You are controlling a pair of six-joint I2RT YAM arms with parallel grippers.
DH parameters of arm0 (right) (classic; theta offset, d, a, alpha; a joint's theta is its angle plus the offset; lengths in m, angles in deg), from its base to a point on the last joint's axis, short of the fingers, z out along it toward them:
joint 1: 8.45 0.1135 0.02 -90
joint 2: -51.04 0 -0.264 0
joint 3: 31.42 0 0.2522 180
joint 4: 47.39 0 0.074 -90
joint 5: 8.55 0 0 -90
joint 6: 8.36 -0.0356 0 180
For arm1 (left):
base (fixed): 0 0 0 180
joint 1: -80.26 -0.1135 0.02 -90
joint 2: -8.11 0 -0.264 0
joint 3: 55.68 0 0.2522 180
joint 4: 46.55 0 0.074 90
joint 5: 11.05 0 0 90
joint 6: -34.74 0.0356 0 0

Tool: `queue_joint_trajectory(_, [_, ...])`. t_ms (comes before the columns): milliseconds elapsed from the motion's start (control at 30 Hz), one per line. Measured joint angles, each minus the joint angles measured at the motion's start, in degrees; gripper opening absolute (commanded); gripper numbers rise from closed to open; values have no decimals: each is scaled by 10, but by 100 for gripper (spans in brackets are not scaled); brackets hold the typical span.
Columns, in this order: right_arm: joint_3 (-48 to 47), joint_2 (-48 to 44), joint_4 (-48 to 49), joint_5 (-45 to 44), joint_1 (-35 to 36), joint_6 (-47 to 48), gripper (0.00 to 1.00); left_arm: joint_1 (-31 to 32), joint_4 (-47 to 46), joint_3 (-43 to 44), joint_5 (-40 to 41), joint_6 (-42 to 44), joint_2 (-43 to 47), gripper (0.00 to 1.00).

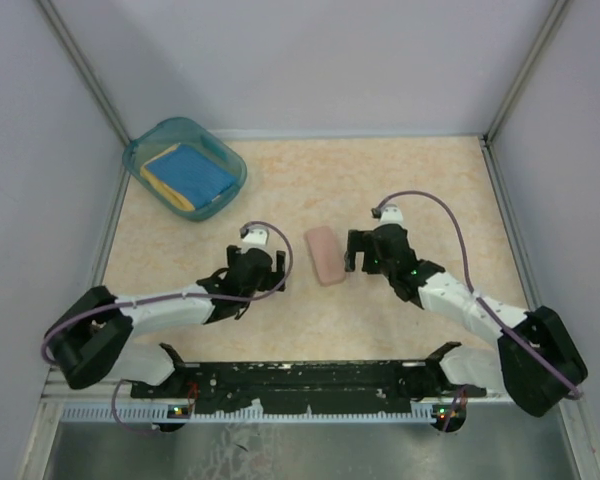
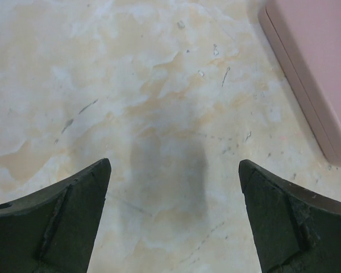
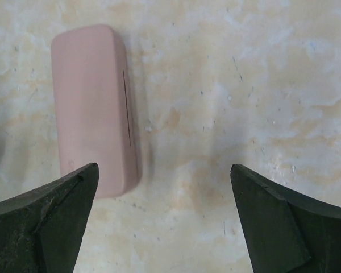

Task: Organize the sunglasses
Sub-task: Reset both arms

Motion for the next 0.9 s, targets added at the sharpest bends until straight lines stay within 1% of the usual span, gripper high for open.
queue_joint_trajectory(133, [64, -70, -4, 9, 0, -12, 99, 0, 0, -61, -12, -24, 86, 100])
queue_joint_trajectory(267, [110, -165, -9, 11, -1, -25, 99, 0, 7, -116, -28, -46, 178, 100])
queue_joint_trajectory(433, [145, -281, -22, 7, -1, -43, 99, 0, 16, -174, -40, -62, 316, 100])
queue_joint_trajectory(567, [175, -366, -36, 1, -1, -59, 99, 0, 31, -205, -47, -68, 413, 100])
queue_joint_trajectory(700, [206, -452, -57, -5, -1, -70, 99, 0, 56, -225, -51, -81, 484, 100])
queue_joint_trajectory(800, [222, -513, -73, -12, -1, -71, 99, 0, 74, -230, -51, -89, 516, 100])
queue_joint_trajectory(900, [223, -549, -89, -23, -1, -68, 99, 0, 83, -231, -50, -92, 532, 100])
